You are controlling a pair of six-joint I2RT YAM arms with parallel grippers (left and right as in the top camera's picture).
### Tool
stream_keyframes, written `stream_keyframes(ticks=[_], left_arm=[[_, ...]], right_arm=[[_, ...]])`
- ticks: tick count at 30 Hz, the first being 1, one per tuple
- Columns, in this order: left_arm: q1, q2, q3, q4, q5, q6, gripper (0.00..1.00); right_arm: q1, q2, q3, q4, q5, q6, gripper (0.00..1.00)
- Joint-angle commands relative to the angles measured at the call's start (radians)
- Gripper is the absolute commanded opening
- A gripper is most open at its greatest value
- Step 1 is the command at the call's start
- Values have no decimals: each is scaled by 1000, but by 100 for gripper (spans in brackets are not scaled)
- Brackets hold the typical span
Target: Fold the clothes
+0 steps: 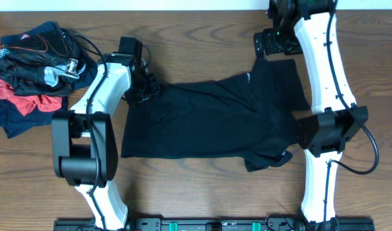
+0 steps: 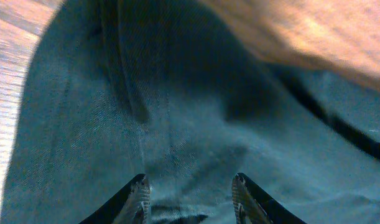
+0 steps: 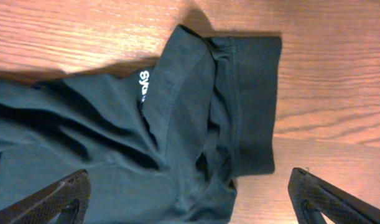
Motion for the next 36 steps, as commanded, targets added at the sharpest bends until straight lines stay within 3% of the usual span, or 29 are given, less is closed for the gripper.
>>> stream_keyframes(ticks=[1,6,15,29,36], left_arm=[[3,69,14,-10,13,-9,45],[3,116,14,-16,29,-8,43],[3,119,14,-2,27,-8,12],[6,98,43,-2,17,-8,6],[12,26,92,-2,-171,-8,6]], right_arm=[[5,-23,60,-34,-4,-17,99],[3,-23,69,-50,-3,-20,99],[6,-23,69,-50,-4,-19,99],[7,-23,69,-50,-4,-19,99],[7,-23,69,-50,-4,-19,99]])
